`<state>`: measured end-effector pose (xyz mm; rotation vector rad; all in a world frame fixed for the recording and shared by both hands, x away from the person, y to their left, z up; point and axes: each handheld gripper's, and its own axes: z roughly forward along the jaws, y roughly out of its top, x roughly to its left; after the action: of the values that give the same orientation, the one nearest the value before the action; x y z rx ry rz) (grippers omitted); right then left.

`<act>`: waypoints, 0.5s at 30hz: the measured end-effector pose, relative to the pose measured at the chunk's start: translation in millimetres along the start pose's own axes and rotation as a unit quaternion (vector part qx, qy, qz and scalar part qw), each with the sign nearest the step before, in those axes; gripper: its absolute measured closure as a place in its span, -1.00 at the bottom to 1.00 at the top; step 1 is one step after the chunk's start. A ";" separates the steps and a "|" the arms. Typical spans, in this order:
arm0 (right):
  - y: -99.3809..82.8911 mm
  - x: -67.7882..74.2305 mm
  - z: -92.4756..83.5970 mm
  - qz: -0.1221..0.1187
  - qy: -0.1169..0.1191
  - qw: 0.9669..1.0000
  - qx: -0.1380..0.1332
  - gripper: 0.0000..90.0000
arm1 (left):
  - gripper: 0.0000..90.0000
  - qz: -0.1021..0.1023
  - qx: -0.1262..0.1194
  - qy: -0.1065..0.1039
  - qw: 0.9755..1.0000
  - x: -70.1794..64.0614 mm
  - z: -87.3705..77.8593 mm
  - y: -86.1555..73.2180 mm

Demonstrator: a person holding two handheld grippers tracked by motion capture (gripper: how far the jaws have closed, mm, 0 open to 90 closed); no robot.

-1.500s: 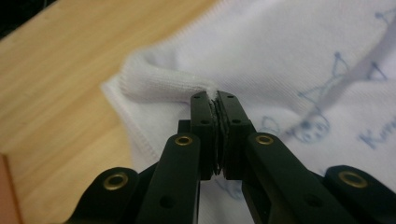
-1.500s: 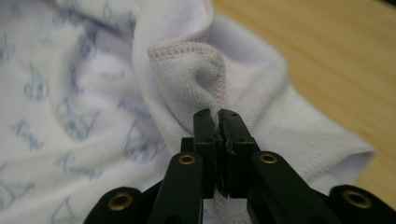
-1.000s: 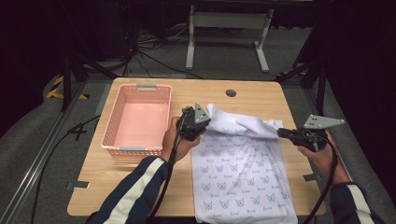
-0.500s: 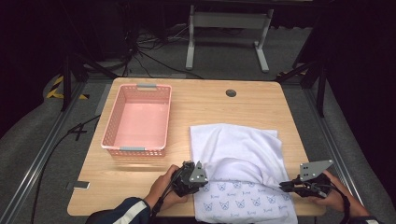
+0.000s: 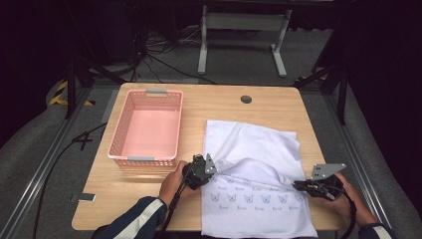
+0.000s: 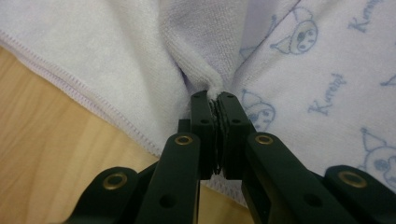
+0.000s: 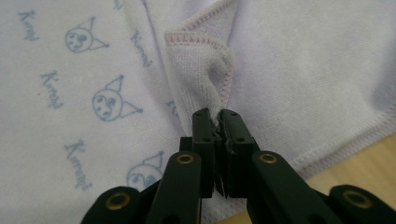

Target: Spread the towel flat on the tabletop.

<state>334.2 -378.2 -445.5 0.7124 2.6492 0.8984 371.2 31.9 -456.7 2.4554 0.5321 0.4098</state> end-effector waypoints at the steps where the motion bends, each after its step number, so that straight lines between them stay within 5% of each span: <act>1: 1.4 -5.1 2.6 0.001 -0.014 1.000 -0.004 0.91 | 0.93 -0.006 -0.004 0.008 1.000 7.4 5.1 3.2; 9: 13.4 -42.4 19.5 0.027 -0.040 0.999 -0.023 0.91 | 0.92 -0.018 -0.004 0.041 0.999 35.0 23.2 17.8; 11: 15.0 -46.4 21.5 0.034 -0.038 0.998 -0.026 0.91 | 0.92 -0.040 -0.008 0.033 0.999 40.2 24.8 19.1; 15: 15.0 -47.7 22.0 0.041 -0.038 0.998 -0.036 0.82 | 0.86 -0.050 -0.027 0.018 0.998 40.7 23.6 17.2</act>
<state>388.5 -381.8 -449.3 0.8255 2.5248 0.9619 421.0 26.4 -458.0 2.3620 0.6481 0.4227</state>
